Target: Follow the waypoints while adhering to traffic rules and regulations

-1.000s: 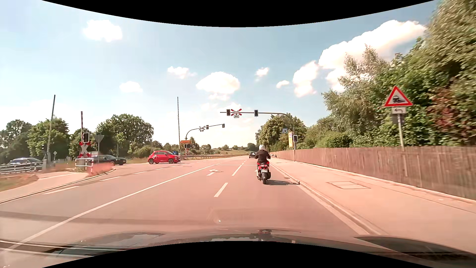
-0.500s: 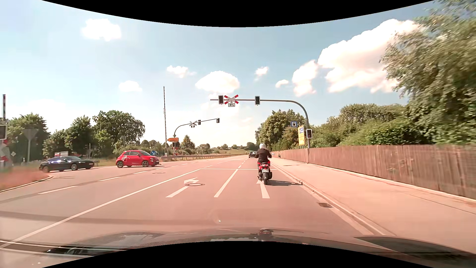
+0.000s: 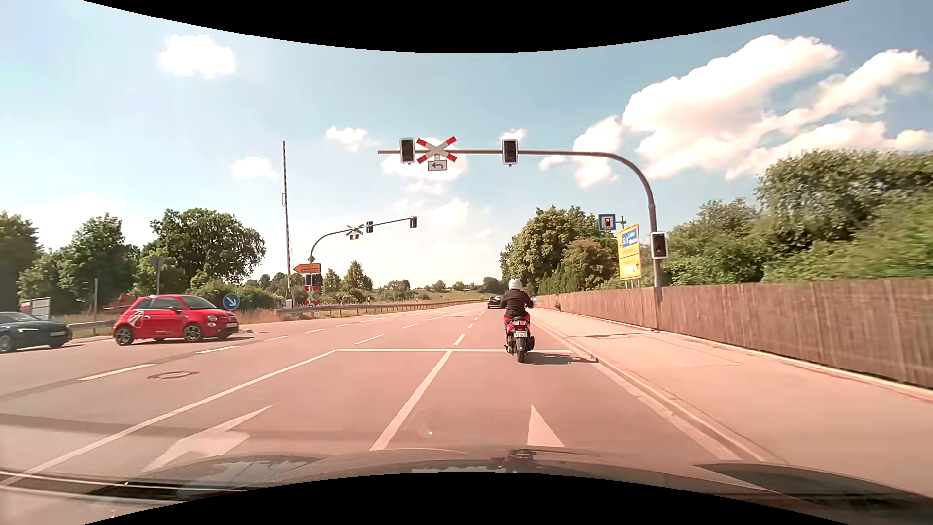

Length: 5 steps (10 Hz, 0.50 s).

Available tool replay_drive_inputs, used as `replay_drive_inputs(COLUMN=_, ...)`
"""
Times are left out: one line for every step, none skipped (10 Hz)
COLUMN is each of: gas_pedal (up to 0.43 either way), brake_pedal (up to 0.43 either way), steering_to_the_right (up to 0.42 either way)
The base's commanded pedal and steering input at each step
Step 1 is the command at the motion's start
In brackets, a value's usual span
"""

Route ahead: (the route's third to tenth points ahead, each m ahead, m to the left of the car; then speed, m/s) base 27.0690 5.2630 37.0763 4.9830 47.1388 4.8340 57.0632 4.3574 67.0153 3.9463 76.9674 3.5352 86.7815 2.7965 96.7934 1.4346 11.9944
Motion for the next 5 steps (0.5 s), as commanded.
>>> replay_drive_inputs(gas_pedal=0.110, brake_pedal=0.012, steering_to_the_right=-0.001)
replay_drive_inputs(gas_pedal=0.110, brake_pedal=0.012, steering_to_the_right=0.000)
replay_drive_inputs(gas_pedal=0.110, brake_pedal=0.006, steering_to_the_right=-0.001)
replay_drive_inputs(gas_pedal=0.118, brake_pedal=0.012, steering_to_the_right=0.000)
replay_drive_inputs(gas_pedal=0.118, brake_pedal=0.012, steering_to_the_right=0.000)
